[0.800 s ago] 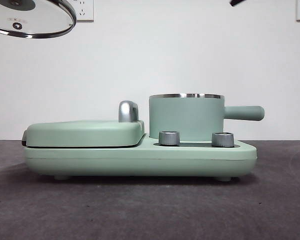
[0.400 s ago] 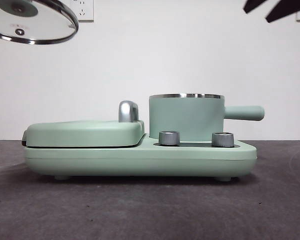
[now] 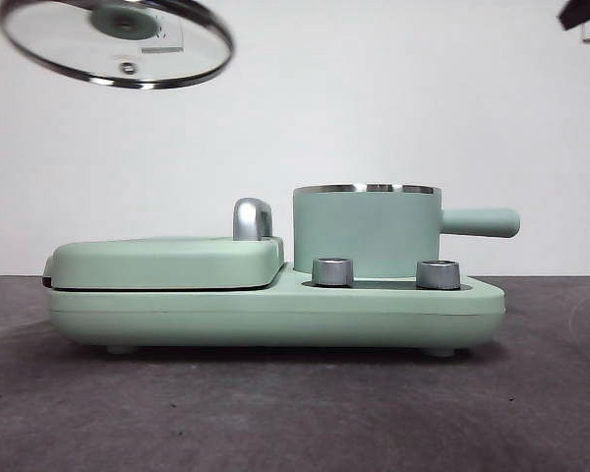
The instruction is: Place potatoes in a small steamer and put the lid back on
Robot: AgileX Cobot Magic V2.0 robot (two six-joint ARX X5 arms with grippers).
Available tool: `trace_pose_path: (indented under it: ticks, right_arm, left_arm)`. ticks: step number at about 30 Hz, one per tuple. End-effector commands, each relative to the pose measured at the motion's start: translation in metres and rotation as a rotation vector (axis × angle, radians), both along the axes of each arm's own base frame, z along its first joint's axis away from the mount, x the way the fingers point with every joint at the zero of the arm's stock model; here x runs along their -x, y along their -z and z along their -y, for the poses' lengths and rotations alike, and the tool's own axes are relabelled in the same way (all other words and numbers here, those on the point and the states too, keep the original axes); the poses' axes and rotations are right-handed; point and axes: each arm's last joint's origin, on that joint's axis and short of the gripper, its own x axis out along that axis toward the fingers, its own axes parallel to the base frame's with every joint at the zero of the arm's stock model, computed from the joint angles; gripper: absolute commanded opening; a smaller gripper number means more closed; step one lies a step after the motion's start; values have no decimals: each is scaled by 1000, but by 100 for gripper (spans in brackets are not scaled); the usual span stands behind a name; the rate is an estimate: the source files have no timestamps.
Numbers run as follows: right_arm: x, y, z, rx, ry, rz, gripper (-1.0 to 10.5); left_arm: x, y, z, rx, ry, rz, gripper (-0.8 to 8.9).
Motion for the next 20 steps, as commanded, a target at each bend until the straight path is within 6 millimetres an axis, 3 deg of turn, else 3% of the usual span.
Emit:
trace_pose_path:
  ticks: [1,7,20]
  right_arm:
    - [9,2,4,-34,35,-5,263]
    - [23,8,11,-13,63,-31,263]
    - [25,12,12,8,63,-75,263]
  left_arm:
    - [-10,-4,14,30,35,55,13]
    - [-38,10,48,52,86,87,13]
    - [-101,28,119,45,141,81,13]
